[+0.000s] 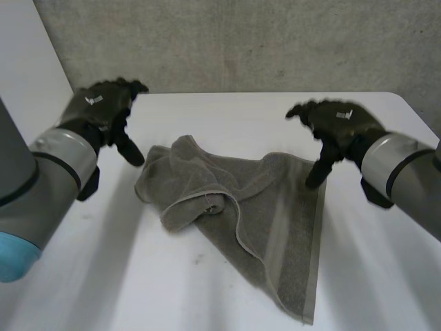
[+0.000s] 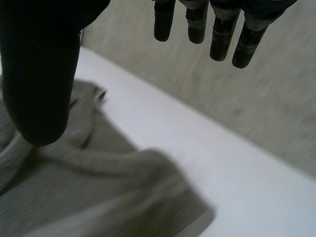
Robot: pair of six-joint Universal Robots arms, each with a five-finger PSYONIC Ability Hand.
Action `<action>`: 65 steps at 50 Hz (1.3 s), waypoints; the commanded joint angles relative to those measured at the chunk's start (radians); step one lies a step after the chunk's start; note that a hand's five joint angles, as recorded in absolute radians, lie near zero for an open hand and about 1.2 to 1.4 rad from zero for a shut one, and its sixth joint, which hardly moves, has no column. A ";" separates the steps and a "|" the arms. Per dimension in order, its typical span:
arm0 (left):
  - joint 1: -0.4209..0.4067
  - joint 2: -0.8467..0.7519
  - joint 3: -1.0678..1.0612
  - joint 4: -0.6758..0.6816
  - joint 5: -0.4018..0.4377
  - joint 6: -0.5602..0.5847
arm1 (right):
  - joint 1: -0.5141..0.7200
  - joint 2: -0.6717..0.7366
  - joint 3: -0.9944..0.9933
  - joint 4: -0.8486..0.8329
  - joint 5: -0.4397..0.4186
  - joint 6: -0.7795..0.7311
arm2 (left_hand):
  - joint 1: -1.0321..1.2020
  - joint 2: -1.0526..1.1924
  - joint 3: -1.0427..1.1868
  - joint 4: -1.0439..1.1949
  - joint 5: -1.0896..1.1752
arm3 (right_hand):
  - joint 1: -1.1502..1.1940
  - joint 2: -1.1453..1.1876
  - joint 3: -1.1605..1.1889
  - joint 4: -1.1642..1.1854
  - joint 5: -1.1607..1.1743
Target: Fold the towel.
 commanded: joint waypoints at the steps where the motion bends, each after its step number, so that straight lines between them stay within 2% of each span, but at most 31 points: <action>1: -0.012 -0.035 -0.083 0.002 0.010 0.012 | -0.008 0.051 0.082 0.047 -0.056 0.143 | 0.119 0.121 0.121 0.120 0.123 | -0.006 0.005 0.007 0.001 -0.055; 5: -0.022 -0.087 -0.133 0.037 0.027 0.002 | -0.003 0.089 0.171 0.004 -0.117 0.253 | 0.193 0.194 0.194 0.193 0.196 | -0.006 0.005 0.007 0.001 -0.055; 14: -0.027 -0.215 -0.150 0.145 0.028 -0.033 | 0.052 0.145 0.296 -0.175 -0.115 0.370 | 0.360 0.362 0.362 0.361 0.364 | 0.060 0.071 0.073 0.067 0.011; 17: -0.029 -0.259 -0.152 0.156 0.031 -0.060 | 0.094 0.168 0.314 -0.211 -0.103 0.384 | 0.360 0.362 0.362 0.361 0.364 | 0.066 0.077 0.079 0.073 0.017; 24: -0.035 -0.322 -0.150 0.195 0.031 -0.102 | 0.164 0.211 0.329 -0.284 0.012 0.387 | 0.354 0.356 0.356 0.355 0.358 | 0.163 0.173 0.176 0.169 0.114; 33: -0.035 -0.350 -0.149 0.240 0.031 -0.099 | 0.210 0.269 0.325 -0.320 0.055 0.384 | 0.375 0.377 0.377 0.376 0.378 | 0.236 0.247 0.250 0.243 0.187; 38: -0.038 -0.373 -0.138 0.240 0.031 -0.099 | 0.215 0.286 0.328 -0.359 0.095 0.378 | 0.428 0.429 0.430 0.428 0.431 | 0.479 0.490 0.493 0.486 0.430; 46: -0.042 -0.413 -0.107 0.251 0.030 -0.090 | 0.226 0.289 0.328 -0.381 0.101 0.375 | 0.569 0.570 0.570 0.569 0.572 | 0.553 0.564 0.567 0.560 0.504; 52: -0.042 -0.422 -0.089 0.274 0.028 -0.087 | 0.227 0.291 0.328 -0.389 0.102 0.375 | 0.830 0.832 0.832 0.831 0.834 | 0.597 0.608 0.611 0.604 0.548; 54: -0.042 -0.422 -0.084 0.278 0.027 -0.087 | 0.229 0.292 0.328 -0.399 0.101 0.375 | 0.912 0.914 0.914 0.913 0.916 | 0.808 0.818 0.821 0.814 0.759; 55: -0.042 -0.422 -0.080 0.283 0.027 -0.087 | 0.229 0.292 0.328 -0.399 0.101 0.375 | 1.031 1.033 1.033 1.032 1.035 | 0.809 0.820 0.822 0.815 0.760; 56: -0.042 -0.422 -0.075 0.286 0.027 -0.085 | 0.233 0.297 0.328 -0.412 0.101 0.375 | 1.169 1.170 1.171 1.169 1.172 | 0.957 0.968 0.970 0.964 0.908; 57: -0.042 -0.422 -0.075 0.286 0.027 -0.085 | 0.235 0.300 0.325 -0.427 0.102 0.373 | 1.170 1.172 1.172 1.171 1.174 | 1.168 1.179 1.181 1.174 1.119; 62: -0.041 -0.413 -0.035 0.289 0.022 -0.071 | 0.229 0.291 0.297 -0.467 0.102 0.367 | 1.170 1.172 1.172 1.171 1.174 | 1.216 1.227 1.229 1.222 1.167; 65: -0.036 -0.393 0.014 0.289 0.022 -0.019 | 0.223 0.269 0.239 -0.479 0.095 0.340 | 1.170 1.172 1.172 1.171 1.174 | 1.216 1.227 1.229 1.222 1.167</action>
